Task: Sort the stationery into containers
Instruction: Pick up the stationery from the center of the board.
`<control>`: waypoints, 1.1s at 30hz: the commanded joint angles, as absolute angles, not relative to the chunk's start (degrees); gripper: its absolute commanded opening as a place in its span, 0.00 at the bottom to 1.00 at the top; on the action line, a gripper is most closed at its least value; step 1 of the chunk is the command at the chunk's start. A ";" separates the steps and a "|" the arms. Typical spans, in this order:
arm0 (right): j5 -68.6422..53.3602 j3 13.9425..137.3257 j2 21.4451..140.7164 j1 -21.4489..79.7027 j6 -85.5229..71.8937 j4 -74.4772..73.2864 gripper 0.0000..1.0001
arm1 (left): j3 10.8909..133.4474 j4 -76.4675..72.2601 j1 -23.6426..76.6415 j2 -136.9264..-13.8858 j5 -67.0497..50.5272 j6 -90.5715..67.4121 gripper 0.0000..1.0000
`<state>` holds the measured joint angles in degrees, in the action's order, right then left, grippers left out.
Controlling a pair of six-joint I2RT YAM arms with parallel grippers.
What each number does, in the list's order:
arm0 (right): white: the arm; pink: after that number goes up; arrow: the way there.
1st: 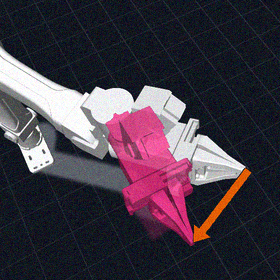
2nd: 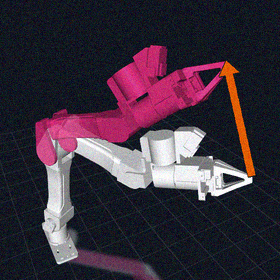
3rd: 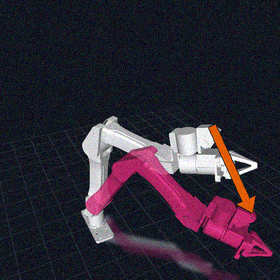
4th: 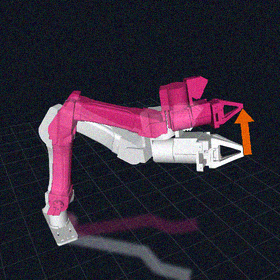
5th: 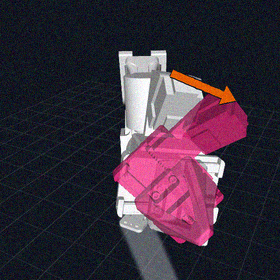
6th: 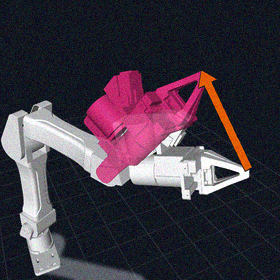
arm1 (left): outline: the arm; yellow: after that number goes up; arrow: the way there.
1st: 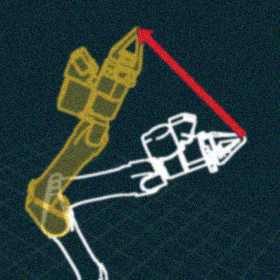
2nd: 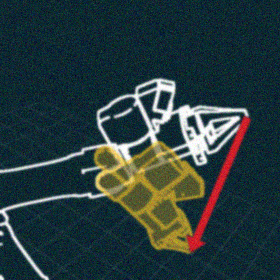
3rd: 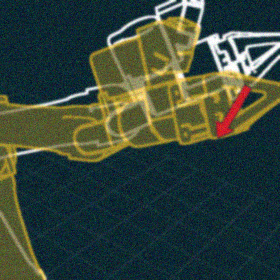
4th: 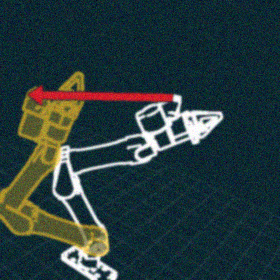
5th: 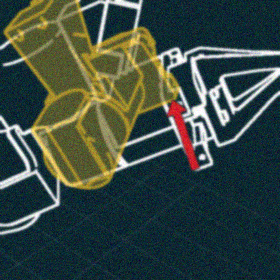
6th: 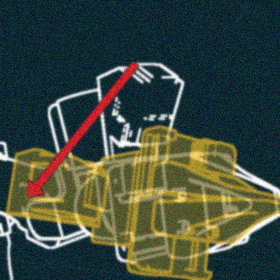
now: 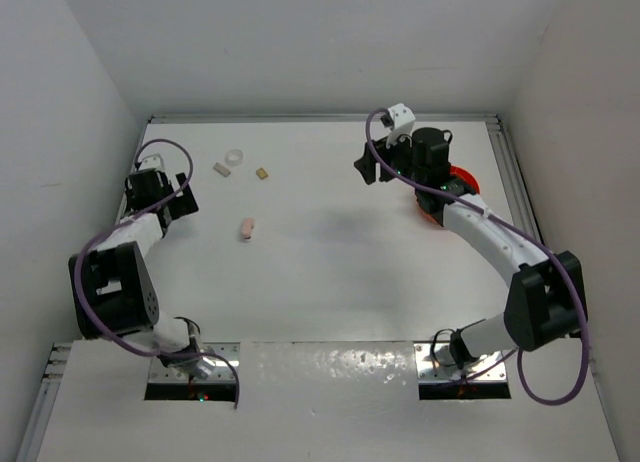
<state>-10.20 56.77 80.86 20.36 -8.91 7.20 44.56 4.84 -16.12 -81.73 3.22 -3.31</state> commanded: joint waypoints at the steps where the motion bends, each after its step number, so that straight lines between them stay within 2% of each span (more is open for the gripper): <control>1: -13.45 64.05 83.66 21.79 -6.77 8.71 0.66 | 46.66 -7.82 -16.61 -85.68 -0.36 3.33 1.00; 5: -13.45 69.86 88.15 22.50 -6.06 6.86 0.66 | 50.62 -10.71 -17.31 -92.27 3.95 3.96 0.99; 10: -13.01 73.38 90.44 22.94 -5.89 6.59 0.67 | 53.96 -13.53 -18.19 -96.85 3.08 5.53 0.95; 15: -11.60 74.70 91.41 23.82 -5.62 5.89 0.67 | 56.42 -15.20 -19.25 -100.98 0.89 7.29 0.86; 19: -10.37 75.76 91.85 24.26 -3.87 4.84 0.68 | 57.92 -14.68 -20.30 -102.74 -2.54 8.52 0.73; 26: -8.70 77.08 92.37 24.26 -1.85 3.87 0.70 | 59.85 -6.43 -20.57 -103.10 -3.69 9.40 0.75; 33: -7.82 76.99 91.93 24.26 -0.53 3.52 0.70 | 59.33 -4.48 -20.39 -102.48 -3.34 10.55 0.71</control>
